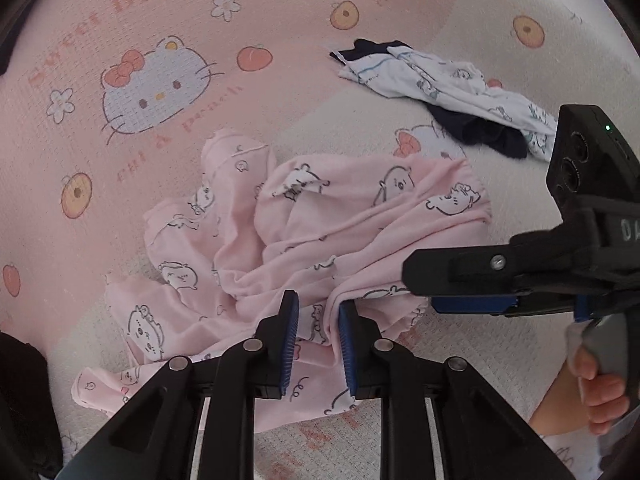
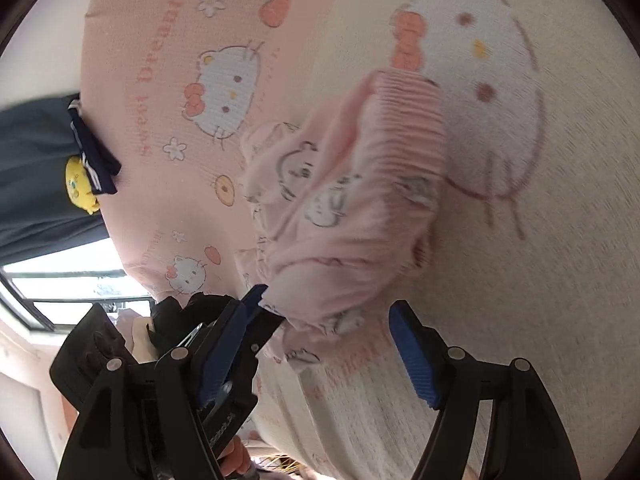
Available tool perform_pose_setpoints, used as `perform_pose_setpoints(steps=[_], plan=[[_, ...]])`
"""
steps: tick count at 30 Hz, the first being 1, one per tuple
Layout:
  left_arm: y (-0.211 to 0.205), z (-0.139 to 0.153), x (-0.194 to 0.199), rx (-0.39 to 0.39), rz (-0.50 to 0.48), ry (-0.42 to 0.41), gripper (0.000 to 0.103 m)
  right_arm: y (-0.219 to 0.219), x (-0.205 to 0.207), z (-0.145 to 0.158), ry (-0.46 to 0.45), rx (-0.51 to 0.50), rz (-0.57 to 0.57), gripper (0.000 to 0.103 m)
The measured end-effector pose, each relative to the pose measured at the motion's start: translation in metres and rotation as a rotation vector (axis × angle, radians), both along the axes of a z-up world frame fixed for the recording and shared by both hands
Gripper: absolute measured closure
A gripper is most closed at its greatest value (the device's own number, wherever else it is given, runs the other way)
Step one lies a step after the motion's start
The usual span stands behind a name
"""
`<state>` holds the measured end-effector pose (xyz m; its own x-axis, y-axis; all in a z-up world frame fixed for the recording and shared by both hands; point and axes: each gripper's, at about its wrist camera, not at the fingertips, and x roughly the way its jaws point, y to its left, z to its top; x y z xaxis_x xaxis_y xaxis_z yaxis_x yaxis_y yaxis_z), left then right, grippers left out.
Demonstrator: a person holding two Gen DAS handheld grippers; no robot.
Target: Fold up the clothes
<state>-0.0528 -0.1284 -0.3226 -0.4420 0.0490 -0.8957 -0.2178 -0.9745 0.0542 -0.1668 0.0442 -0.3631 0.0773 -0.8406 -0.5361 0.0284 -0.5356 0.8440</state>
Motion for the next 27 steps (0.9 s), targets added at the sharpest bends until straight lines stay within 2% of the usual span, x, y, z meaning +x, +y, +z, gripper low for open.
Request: perform_pose_setpoints(steps=[8, 10, 12, 13, 14, 15, 17, 22, 27], plan=[[-0.007, 0.0, -0.005, -0.017, 0.006, 0.001, 0.086, -0.011, -0.001, -0.013, 0.009, 0.035, 0.009, 0.03], [-0.009, -0.001, -0.006, -0.025, 0.005, 0.002, 0.085, -0.012, 0.001, -0.014, 0.015, 0.025, -0.003, 0.034], [-0.012, 0.0, -0.007, -0.02, 0.011, 0.003, 0.085, -0.015, 0.001, -0.015, -0.003, 0.012, 0.018, 0.046], [-0.014, 0.001, -0.007, -0.014, 0.016, 0.002, 0.085, -0.016, 0.001, -0.016, -0.002, 0.01, 0.014, 0.048], [-0.015, 0.001, -0.008, -0.01, 0.022, 0.0, 0.085, -0.017, 0.002, -0.017, 0.0, 0.009, 0.007, 0.057], [-0.017, 0.001, -0.008, -0.01, 0.026, -0.002, 0.084, -0.02, 0.002, -0.018, 0.003, 0.01, 0.016, 0.071], [-0.02, 0.0, -0.009, -0.014, 0.037, -0.006, 0.083, -0.025, 0.004, -0.017, 0.014, 0.016, 0.04, 0.08], [-0.024, 0.009, -0.001, -0.012, 0.037, 0.005, 0.083, -0.022, 0.003, -0.005, 0.051, -0.052, 0.045, 0.082], [-0.022, 0.031, 0.026, 0.0, -0.023, 0.089, 0.082, -0.013, 0.0, 0.002, 0.056, -0.114, 0.022, 0.082]])
